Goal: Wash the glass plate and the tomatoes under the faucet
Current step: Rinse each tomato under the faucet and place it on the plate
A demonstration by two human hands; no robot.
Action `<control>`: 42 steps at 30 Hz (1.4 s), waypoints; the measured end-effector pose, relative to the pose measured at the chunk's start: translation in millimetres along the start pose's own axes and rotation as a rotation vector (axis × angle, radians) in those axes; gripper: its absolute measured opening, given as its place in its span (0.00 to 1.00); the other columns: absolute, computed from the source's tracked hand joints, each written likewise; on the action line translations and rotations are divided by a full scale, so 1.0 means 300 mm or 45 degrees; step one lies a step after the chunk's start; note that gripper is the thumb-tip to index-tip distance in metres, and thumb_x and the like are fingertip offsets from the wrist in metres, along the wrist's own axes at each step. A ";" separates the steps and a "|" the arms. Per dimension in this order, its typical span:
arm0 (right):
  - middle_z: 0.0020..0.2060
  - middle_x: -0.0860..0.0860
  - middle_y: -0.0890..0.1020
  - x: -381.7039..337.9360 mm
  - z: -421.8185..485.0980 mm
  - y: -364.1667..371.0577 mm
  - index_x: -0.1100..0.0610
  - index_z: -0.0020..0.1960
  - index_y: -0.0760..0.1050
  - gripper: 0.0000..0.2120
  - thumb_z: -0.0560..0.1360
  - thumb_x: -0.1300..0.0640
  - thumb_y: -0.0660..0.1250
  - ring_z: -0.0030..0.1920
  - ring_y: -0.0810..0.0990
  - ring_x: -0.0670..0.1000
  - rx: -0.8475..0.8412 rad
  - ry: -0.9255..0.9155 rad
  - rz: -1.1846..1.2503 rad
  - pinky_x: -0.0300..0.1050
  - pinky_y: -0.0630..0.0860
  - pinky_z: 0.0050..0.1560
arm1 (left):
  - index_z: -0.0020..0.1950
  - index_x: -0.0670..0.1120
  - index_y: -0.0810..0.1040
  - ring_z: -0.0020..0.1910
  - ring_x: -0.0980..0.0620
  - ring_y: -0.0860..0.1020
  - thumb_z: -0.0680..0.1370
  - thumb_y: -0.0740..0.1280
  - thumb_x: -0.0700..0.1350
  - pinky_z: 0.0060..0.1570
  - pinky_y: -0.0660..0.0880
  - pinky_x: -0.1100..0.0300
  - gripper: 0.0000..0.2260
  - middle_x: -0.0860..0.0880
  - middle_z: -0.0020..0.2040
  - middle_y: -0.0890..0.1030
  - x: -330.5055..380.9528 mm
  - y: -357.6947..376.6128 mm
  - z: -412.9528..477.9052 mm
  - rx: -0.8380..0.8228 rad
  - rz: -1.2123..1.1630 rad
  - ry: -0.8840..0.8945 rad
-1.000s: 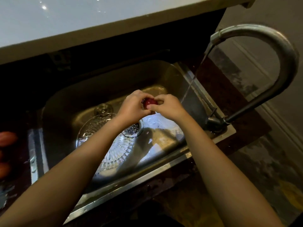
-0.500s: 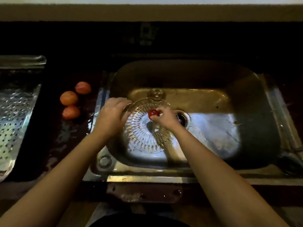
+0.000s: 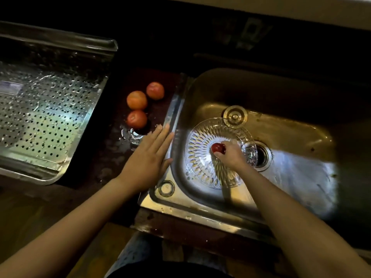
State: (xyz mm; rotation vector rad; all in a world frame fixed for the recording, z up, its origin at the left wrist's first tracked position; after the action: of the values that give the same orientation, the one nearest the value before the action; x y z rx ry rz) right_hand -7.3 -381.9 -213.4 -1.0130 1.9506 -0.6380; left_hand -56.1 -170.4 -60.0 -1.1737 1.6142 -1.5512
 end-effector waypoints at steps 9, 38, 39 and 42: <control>0.61 0.57 0.75 -0.588 -0.047 -0.321 0.56 0.66 0.70 0.22 0.75 0.48 0.64 0.63 0.69 0.58 0.373 -0.674 0.038 0.50 0.66 0.61 | 0.72 0.37 0.62 0.72 0.39 0.61 0.77 0.52 0.54 0.69 0.64 0.43 0.28 0.37 0.73 0.63 -0.017 0.016 -0.021 -0.082 0.069 0.024; 0.52 0.51 0.75 -0.279 -0.527 -0.831 0.52 0.62 0.75 0.24 0.68 0.50 0.72 0.53 0.62 0.47 0.805 -0.497 0.165 0.34 0.59 0.53 | 0.58 0.40 0.74 0.30 0.53 0.78 0.82 0.51 0.53 0.29 0.74 0.64 0.19 0.43 0.40 0.79 0.401 -0.287 0.412 -0.157 -1.988 -0.360; 0.51 0.52 0.75 -0.215 -0.562 -0.858 0.52 0.62 0.75 0.24 0.68 0.49 0.72 0.52 0.63 0.48 0.854 -0.435 0.160 0.35 0.60 0.53 | 0.57 0.41 0.74 0.30 0.54 0.78 0.82 0.52 0.53 0.28 0.74 0.65 0.19 0.43 0.41 0.80 0.484 -0.290 0.431 -0.236 -2.027 -0.313; 0.50 0.55 0.74 -0.014 -0.665 -0.914 0.54 0.63 0.74 0.24 0.69 0.49 0.71 0.53 0.66 0.53 0.993 -0.234 0.170 0.37 0.62 0.54 | 0.57 0.41 0.75 0.30 0.57 0.78 0.81 0.55 0.52 0.27 0.74 0.68 0.17 0.43 0.43 0.79 0.727 -0.263 0.461 -0.481 -2.137 -0.188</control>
State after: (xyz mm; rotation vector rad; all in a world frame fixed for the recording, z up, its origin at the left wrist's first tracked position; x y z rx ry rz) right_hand -60.8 -516.3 93.3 -0.4268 1.3939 -1.0686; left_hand -11.7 -420.6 31.8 -3.1619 0.5601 -1.8136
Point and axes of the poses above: each hand's wrist, its own z-axis towards the middle knuckle, its own y-axis out of the palm, x = y × z, the point moved 10 cm from there along z, towards the middle knuckle
